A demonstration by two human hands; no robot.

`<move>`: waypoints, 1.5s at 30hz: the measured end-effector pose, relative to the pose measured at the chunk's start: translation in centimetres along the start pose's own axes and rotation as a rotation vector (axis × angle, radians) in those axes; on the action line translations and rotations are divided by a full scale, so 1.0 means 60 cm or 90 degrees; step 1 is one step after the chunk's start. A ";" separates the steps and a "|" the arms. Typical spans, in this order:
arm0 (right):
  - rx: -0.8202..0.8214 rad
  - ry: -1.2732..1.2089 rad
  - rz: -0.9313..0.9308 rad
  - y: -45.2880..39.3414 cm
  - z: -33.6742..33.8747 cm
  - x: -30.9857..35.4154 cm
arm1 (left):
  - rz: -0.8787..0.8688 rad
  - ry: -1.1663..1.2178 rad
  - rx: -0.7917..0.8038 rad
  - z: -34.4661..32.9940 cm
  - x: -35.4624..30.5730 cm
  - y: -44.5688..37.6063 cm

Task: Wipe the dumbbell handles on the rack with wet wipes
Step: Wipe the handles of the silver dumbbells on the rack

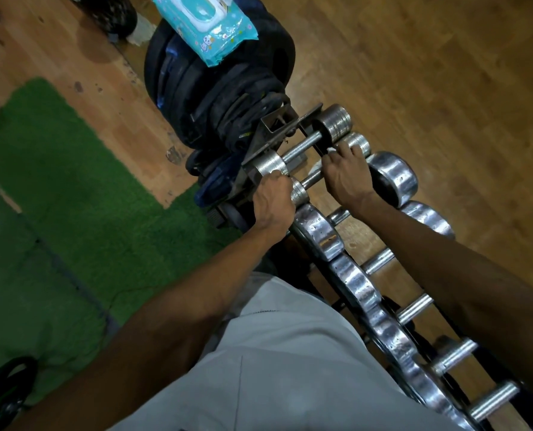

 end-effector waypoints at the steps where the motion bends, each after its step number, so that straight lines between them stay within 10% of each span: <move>1: -0.015 -0.014 -0.012 0.008 -0.003 -0.002 | -0.002 -0.002 0.001 0.000 0.000 0.000; 16: 0.058 -0.894 -0.788 0.072 -0.055 0.006 | -0.004 0.015 -0.010 0.004 -0.001 0.004; 27: 0.279 -1.365 -0.921 0.052 -0.087 0.017 | -0.004 0.009 -0.016 0.011 -0.003 0.007; 45: 0.438 -1.047 -0.744 0.066 -0.076 0.041 | -0.011 -0.020 -0.009 0.006 -0.007 0.004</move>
Point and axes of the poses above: each hand's wrist, its own y-axis away from the middle knuckle, its own z-axis out of the back of the hand, x = y × z, the point moved 7 cm from there along -y, towards the middle knuckle, and after that the axes turned 10 degrees about -z, right-handed, at the moved point
